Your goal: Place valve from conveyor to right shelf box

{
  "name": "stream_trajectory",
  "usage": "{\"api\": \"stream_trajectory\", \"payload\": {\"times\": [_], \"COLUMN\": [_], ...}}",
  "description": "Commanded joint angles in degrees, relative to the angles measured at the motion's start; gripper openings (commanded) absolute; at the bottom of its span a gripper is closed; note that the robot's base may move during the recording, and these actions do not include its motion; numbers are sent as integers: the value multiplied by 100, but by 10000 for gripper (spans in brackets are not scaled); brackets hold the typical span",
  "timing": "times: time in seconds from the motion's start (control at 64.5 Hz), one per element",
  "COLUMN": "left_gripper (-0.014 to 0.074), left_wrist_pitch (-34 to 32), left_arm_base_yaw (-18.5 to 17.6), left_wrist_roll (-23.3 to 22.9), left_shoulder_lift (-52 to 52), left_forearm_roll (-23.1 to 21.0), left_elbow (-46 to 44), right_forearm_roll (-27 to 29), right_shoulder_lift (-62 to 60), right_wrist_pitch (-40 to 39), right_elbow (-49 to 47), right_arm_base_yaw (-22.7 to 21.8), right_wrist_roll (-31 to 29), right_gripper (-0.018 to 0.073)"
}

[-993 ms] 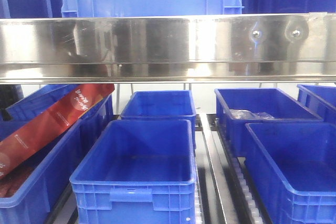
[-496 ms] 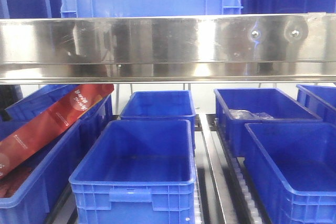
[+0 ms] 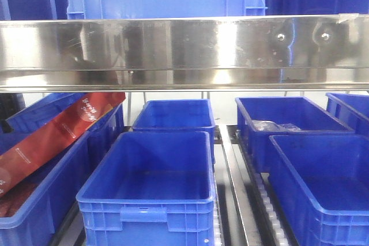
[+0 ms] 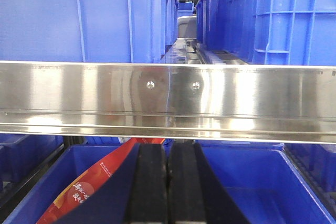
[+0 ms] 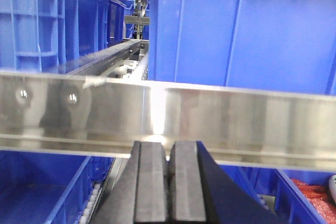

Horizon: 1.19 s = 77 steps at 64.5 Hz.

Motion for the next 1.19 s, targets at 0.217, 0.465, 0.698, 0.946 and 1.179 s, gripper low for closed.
{"api": "stream_trajectory", "payload": {"times": [0.217,0.465,0.698,0.946,1.179], "left_gripper": [-111,-111,-111,-111,-111], "left_wrist_pitch": [-113,-113,-113,-113,-113], "left_arm_base_yaw": [-28,-28,-28,-28,-28], "left_wrist_roll": [-41,-41,-41,-41,-41], "left_shoulder_lift": [-30,-30,-30,-30,-30], "left_forearm_roll": [24,24,24,24,24], "left_elbow": [-7,-7,-7,-7,-7], "right_forearm_roll": [21,21,21,21,21], "right_shoulder_lift": [-141,-141,-141,-141,-141], "right_wrist_pitch": [-155,-140,-140,-140,-140], "right_elbow": [197,197,197,197,197], "right_arm_base_yaw": [-55,-55,-55,-55,-55], "right_wrist_roll": [-21,-21,-21,-21,-21], "right_gripper": [-162,-162,-162,-162,-162]}}
